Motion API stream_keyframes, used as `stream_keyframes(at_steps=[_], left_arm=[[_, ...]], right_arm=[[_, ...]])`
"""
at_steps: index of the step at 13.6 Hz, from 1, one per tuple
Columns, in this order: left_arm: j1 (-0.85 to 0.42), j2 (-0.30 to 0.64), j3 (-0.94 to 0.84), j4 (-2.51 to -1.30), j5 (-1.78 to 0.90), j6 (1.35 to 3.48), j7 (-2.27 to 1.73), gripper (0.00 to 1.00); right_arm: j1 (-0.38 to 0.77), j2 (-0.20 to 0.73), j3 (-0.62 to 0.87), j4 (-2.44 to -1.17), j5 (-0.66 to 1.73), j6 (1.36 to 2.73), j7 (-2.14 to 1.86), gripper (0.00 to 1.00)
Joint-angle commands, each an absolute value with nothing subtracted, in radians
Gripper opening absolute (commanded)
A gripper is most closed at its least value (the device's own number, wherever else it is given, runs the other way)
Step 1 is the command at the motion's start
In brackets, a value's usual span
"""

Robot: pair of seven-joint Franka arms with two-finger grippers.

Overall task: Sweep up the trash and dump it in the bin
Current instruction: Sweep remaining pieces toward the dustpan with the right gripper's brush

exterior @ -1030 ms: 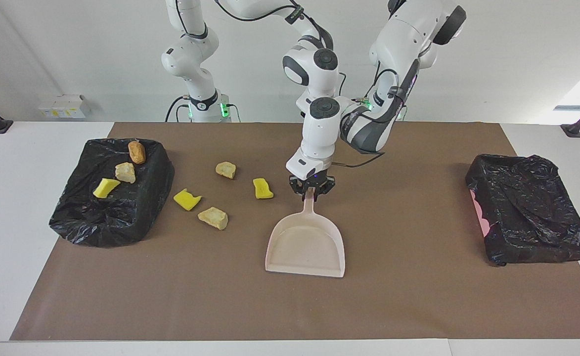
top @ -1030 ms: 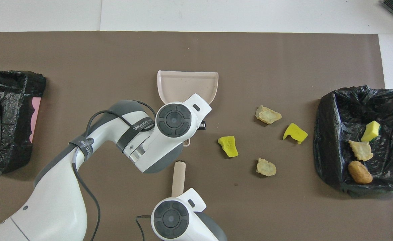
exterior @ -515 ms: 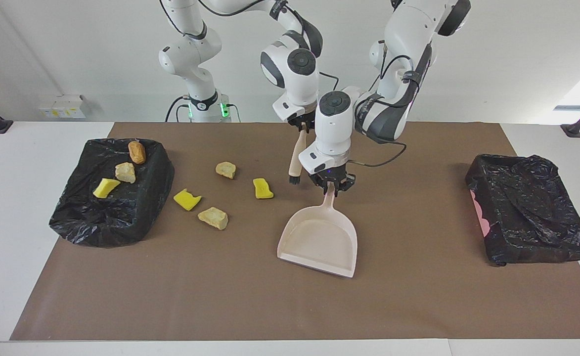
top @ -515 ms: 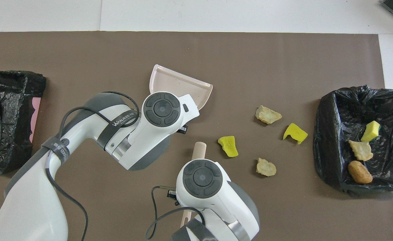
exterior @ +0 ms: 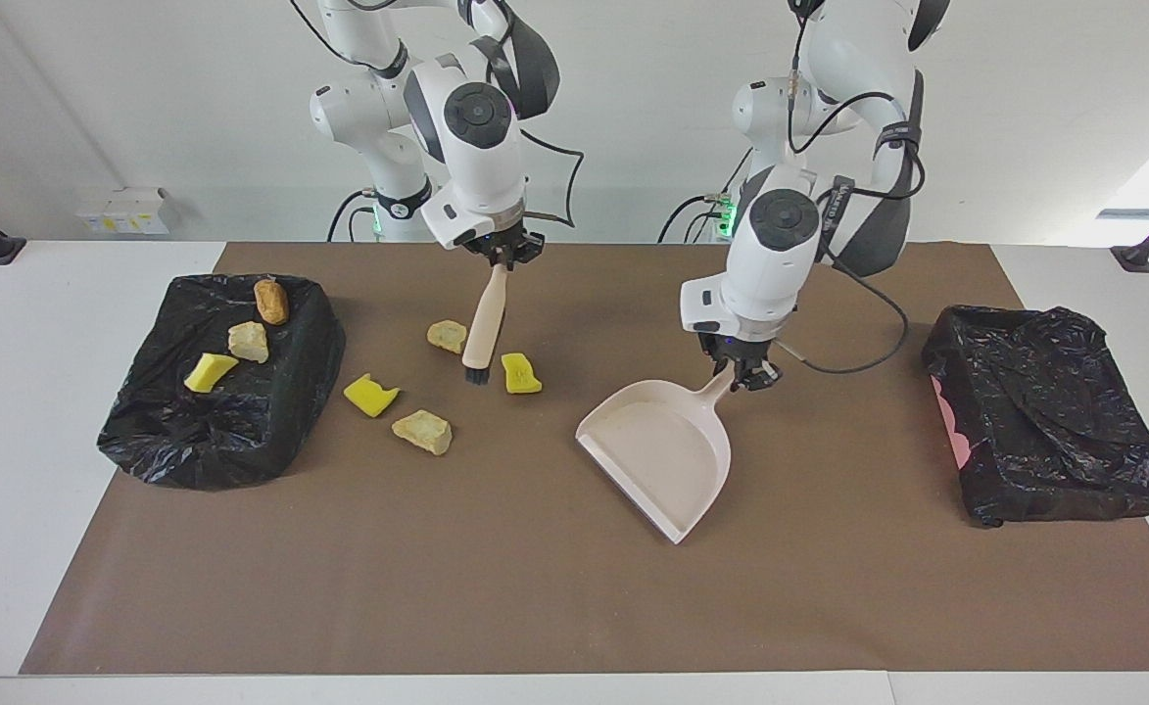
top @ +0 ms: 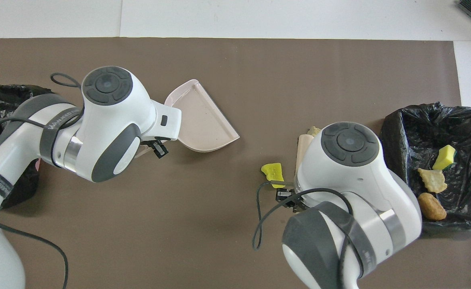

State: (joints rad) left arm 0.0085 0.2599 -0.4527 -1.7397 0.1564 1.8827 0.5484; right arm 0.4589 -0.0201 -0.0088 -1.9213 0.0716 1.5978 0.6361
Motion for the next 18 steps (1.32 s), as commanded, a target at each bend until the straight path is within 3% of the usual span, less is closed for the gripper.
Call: stream_keyframes(at_steps=[1,5,6,8,12,14,18], left_arm=[[0.009,0.203,-0.423,-1.758,0.133,1.847,0.797,0.0],[-0.004,0.16,-0.422,-1.844,0.149,1.85,0.963,0.0],[-0.02,0.115,-0.422,-1.918,0.155,1.886,0.965,0.0],[-0.052,0.069,-0.423,-2.032,0.155,1.986,0.959,0.0],[-0.061,0.084,-0.423,-2.072,0.155,2.069,0.891,0.0],[-0.071,0.084,-0.423,-2.098,0.155,2.111,0.887,0.0],[-0.075,0.069,-0.423,-2.126,0.155,2.118,0.885,0.0]], right_arm=[[0.375,-0.014,0.002,-1.914,-0.033,1.563,0.565,0.0],[0.27,-0.017,0.002,-1.976,-0.195,1.56,0.49,0.0],[0.231,-0.018,0.002,-2.008,-0.196,1.577,0.438,0.0],[0.167,-0.031,0.002,-2.071,-0.216,1.632,0.379,0.0],[0.098,-0.026,0.002,-2.203,-0.251,1.807,0.293,0.0],[0.109,-0.012,0.003,-2.204,-0.265,1.841,0.258,0.0],[0.234,0.075,0.009,-2.186,-0.244,1.896,0.253,0.0]])
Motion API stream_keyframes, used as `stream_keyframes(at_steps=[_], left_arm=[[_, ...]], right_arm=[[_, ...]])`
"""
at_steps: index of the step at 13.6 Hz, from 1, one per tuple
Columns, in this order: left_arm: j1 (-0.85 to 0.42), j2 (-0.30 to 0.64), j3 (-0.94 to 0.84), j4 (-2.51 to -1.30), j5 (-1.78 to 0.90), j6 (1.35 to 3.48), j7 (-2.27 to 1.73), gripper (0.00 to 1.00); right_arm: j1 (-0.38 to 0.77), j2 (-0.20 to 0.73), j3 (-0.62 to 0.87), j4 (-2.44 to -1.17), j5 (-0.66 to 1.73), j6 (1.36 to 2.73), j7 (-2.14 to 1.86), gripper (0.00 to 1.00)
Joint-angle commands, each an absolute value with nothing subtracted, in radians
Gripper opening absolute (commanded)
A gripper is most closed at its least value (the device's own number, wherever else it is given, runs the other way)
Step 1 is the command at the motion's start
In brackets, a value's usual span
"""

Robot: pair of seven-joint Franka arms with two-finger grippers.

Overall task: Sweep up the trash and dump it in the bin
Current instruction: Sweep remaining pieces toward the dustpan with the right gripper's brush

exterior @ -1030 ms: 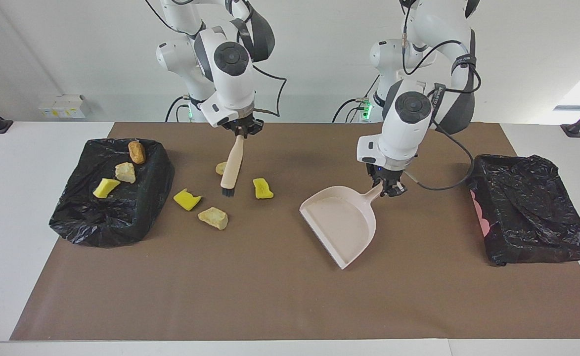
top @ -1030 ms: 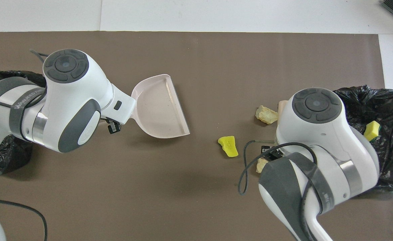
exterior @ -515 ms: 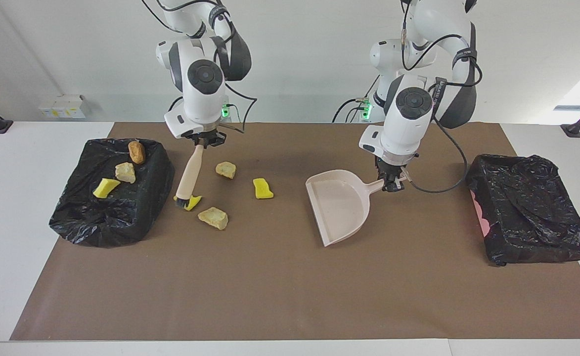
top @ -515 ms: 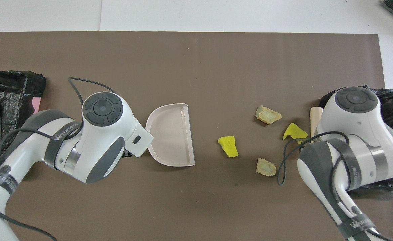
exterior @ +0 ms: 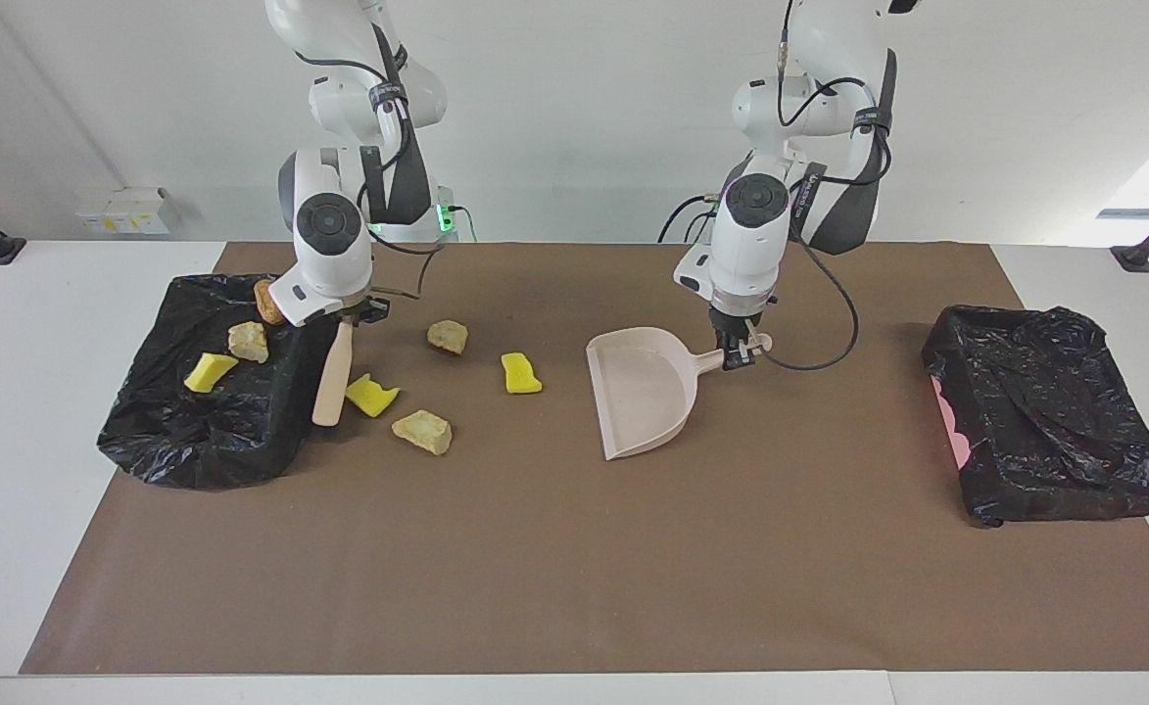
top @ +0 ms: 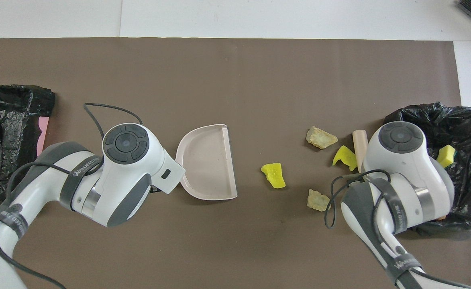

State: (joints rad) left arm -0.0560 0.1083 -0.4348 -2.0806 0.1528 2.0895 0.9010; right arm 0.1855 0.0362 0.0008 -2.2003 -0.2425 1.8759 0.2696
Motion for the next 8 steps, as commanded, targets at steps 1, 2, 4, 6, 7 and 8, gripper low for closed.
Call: stream_keyframes(at_steps=[1,2,4,6,7,8], left_arm=[[-0.075,0.066,-0.423,-2.134,0.155,2.117,0.885,0.0],[-0.077,0.064,-0.422,-2.14,0.155,2.118,0.885,0.0],[-0.075,0.064,-0.423,-2.14,0.155,2.118,0.885,0.0],[-0.075,0.06,-0.423,-2.144,0.155,2.118,0.884,0.0],[-0.077,0.06,-0.423,-2.145,0.155,2.12,0.884,0.0],[-0.077,0.06,-0.423,-2.145,0.155,2.121,0.884,0.0]], right_arm=[[0.265,0.096,0.012,-2.168,-0.218,1.904,0.252,0.0],[0.296,0.109,0.012,-2.154,-0.178,1.905,0.25,0.0],[0.36,0.11,0.014,-2.14,-0.121,1.904,0.22,0.0],[0.371,0.107,0.015,-2.14,-0.106,1.905,0.119,0.0],[0.383,0.106,0.015,-2.14,-0.1,1.904,0.074,0.0],[0.387,0.106,0.015,-2.14,-0.083,1.905,0.055,0.0]])
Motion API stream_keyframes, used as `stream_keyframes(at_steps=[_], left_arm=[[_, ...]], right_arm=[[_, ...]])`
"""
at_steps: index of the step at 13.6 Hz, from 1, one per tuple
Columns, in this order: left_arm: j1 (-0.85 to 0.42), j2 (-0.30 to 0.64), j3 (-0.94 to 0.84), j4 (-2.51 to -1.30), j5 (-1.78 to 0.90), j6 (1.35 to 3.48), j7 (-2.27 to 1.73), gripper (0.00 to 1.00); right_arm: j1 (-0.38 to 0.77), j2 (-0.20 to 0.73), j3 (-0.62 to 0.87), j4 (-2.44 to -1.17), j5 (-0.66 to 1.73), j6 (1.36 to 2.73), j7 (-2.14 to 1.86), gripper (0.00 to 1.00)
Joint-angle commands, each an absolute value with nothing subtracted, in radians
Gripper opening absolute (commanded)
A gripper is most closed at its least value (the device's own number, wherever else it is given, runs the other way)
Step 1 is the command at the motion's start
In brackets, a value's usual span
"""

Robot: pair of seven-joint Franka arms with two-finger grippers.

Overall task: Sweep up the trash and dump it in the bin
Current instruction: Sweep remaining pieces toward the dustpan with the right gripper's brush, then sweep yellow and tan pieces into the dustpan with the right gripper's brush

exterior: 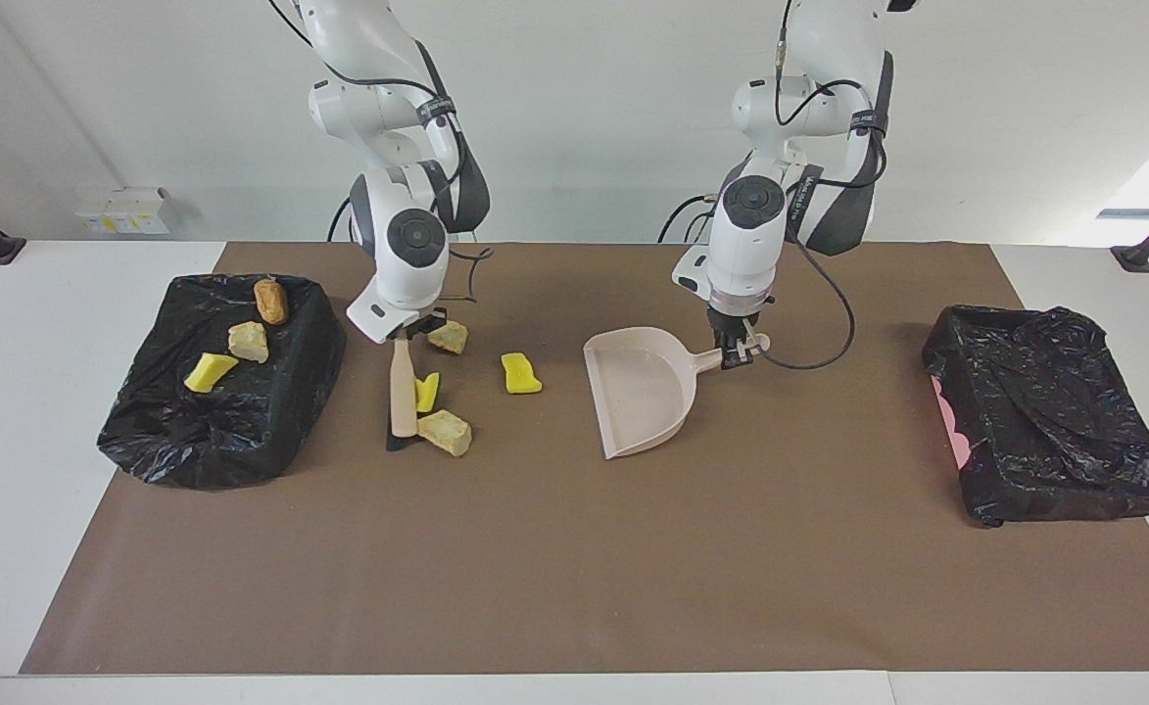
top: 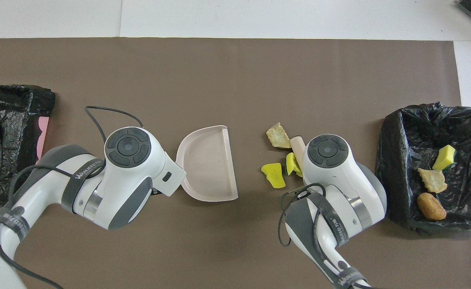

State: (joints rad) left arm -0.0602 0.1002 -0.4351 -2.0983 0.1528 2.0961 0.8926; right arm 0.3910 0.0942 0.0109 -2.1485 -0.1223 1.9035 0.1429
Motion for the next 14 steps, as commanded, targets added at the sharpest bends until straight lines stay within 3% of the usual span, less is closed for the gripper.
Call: stream_keyframes(at_steps=[1,8,14], left_arm=[[-0.075,0.06,-0.423,-2.143,0.155,2.121,0.884,0.0],[-0.075,0.06,-0.423,-2.143,0.155,2.12,0.881,0.0],[-0.075,0.061,-0.422,-2.134,0.155,2.114,0.882,0.0]], right_arm=[[0.394,0.106,0.015,-2.14,-0.052,1.905,0.052,0.0],[0.563,0.147,0.015,-2.094,0.231,1.982,0.24,0.0],[0.653,0.236,0.014,-1.922,0.371,1.978,0.432,0.0]])
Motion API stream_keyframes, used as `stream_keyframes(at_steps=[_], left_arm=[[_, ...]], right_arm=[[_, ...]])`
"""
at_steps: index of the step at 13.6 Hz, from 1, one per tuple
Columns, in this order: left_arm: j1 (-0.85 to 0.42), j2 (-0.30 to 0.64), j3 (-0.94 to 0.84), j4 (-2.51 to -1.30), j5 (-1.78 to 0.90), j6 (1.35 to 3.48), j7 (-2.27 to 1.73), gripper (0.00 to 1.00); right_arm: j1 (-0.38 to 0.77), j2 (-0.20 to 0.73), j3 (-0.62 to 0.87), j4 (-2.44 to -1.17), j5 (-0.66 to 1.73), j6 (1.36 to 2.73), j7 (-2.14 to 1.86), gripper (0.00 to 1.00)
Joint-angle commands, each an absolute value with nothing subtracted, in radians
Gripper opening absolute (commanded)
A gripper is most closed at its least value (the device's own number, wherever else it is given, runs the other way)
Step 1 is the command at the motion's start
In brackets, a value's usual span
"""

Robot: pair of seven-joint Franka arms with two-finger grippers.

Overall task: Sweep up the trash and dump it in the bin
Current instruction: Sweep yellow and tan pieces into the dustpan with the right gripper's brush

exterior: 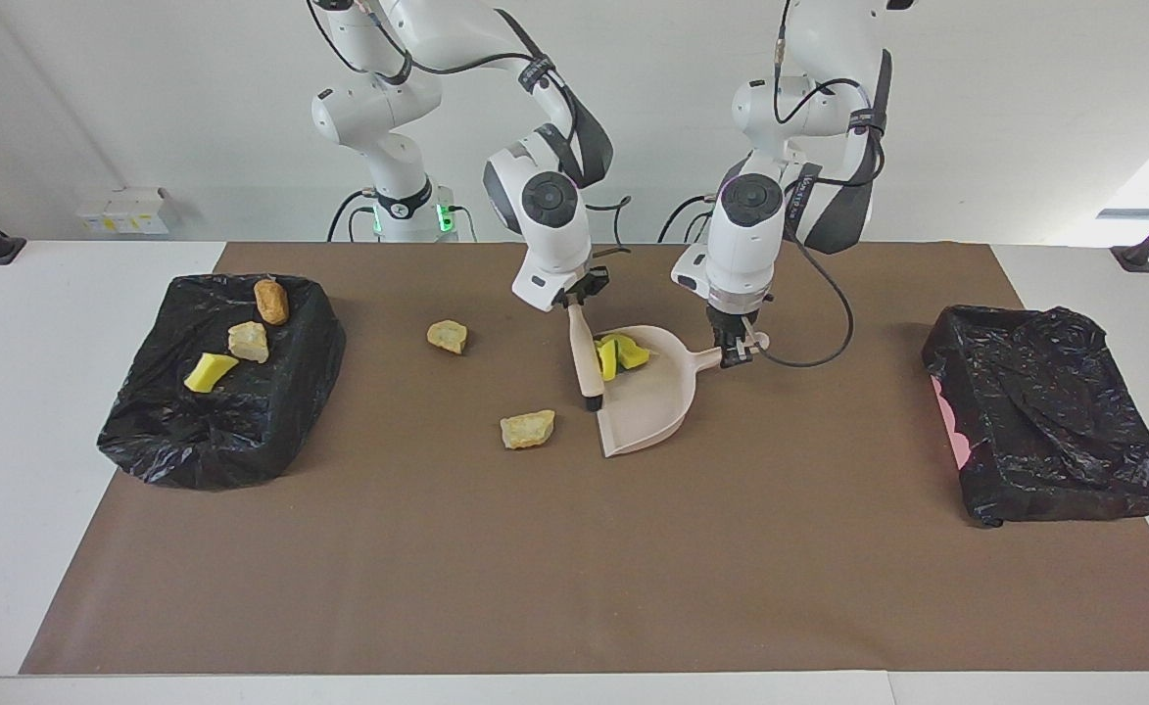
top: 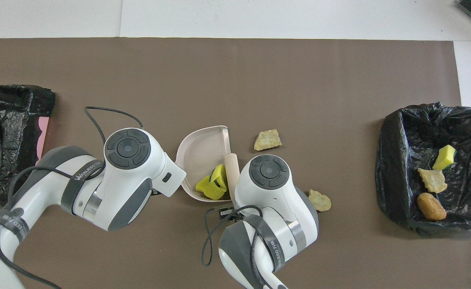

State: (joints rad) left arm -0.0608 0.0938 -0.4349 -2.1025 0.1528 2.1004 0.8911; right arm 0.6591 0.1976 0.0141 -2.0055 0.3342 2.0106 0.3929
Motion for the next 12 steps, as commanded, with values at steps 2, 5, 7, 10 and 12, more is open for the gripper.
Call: stream_keyframes(at_steps=[2,5,7,10,12], left_arm=[[-0.072,0.064,-0.422,-2.132,0.155,2.118,0.882,0.0],[-0.069,0.064,-0.423,-2.134,0.155,2.118,0.882,0.0],[-0.068,0.064,-0.422,-2.134,0.155,2.12,0.881,0.0],[-0.064,0.066,-0.422,-2.134,0.155,2.123,0.879,0.0],[-0.064,0.066,-0.423,-2.134,0.155,2.122,0.877,0.0]], right_arm=[[0.637,0.224,0.009,-1.911,0.365,1.93,0.486,0.0],[0.58,0.154,-0.002,-1.927,0.344,1.807,0.552,0.0],[0.531,0.095,0.0,-1.956,0.286,1.752,0.569,0.0],[0.476,0.035,0.0,-1.967,0.184,1.619,0.621,0.0],[0.445,0.0,0.0,-2.011,0.157,1.573,0.647,0.0]])
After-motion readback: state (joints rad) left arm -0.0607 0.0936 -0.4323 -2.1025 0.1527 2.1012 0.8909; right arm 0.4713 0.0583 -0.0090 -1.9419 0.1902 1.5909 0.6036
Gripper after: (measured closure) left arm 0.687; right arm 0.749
